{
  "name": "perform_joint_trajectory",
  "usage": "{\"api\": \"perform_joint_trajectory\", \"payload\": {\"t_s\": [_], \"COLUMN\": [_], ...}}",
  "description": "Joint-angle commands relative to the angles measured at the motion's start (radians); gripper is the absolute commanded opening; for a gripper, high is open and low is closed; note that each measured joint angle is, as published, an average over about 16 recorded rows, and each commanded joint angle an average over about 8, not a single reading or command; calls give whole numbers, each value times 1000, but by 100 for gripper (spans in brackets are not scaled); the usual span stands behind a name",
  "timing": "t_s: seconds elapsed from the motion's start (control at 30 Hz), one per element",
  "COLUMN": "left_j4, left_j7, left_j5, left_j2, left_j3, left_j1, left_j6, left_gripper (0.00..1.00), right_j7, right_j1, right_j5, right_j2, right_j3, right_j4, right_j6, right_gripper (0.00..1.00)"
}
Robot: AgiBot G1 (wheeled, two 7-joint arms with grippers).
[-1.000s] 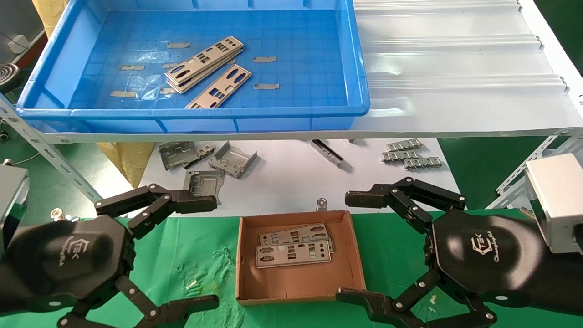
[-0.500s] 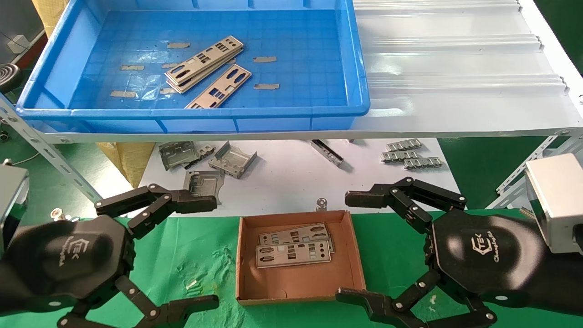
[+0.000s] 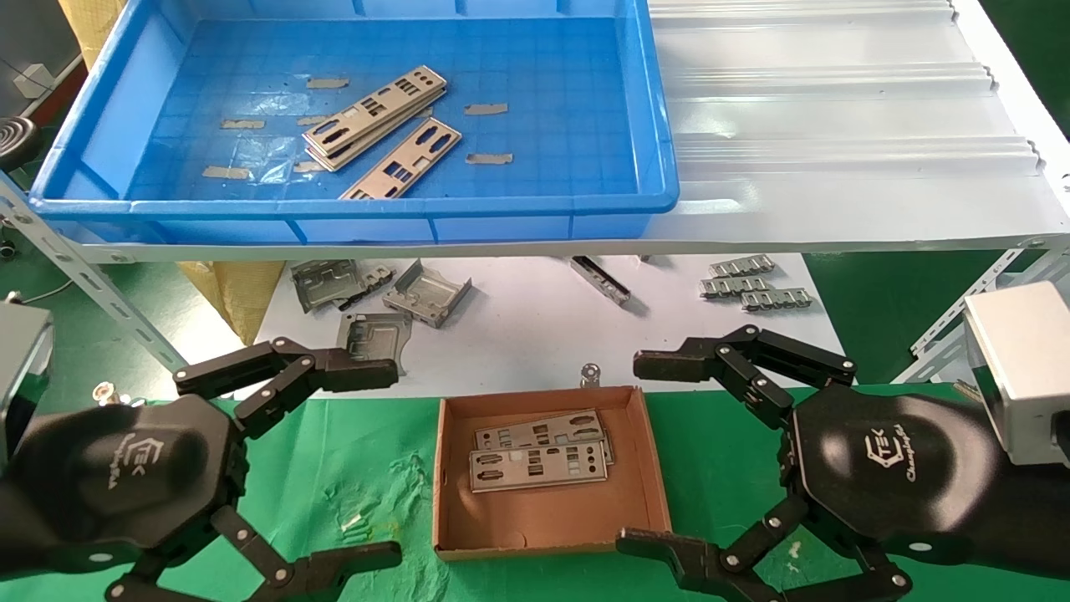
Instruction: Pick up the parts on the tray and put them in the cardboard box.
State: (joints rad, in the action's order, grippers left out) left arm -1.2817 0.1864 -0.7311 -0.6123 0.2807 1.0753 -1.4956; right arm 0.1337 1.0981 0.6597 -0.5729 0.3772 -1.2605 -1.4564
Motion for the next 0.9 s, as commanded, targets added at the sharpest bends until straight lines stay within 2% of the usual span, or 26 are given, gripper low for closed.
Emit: {"api": "perform_joint_trajectory", "payload": {"t_s": [0.03, 0.1, 0.37, 0.9], "left_j4": [0, 0, 0, 0], "left_j7": [0, 0, 0, 0], "left_j5": [0, 0, 0, 0], "left_j2": [0, 0, 0, 0], "left_j3": [0, 0, 0, 0], "left_j1": [0, 0, 0, 0], "left_j6": [0, 0, 0, 0], "left_gripper": [100, 100, 100, 100], "right_j7": [0, 0, 0, 0], "right_j1": [0, 0, 0, 0], "right_j5": [0, 0, 0, 0], "right_j2": [0, 0, 0, 0], "right_j3": [0, 0, 0, 0], "right_j4": [0, 0, 0, 0], "right_j6": [0, 0, 0, 0], "right_gripper": [100, 100, 0, 0]}}
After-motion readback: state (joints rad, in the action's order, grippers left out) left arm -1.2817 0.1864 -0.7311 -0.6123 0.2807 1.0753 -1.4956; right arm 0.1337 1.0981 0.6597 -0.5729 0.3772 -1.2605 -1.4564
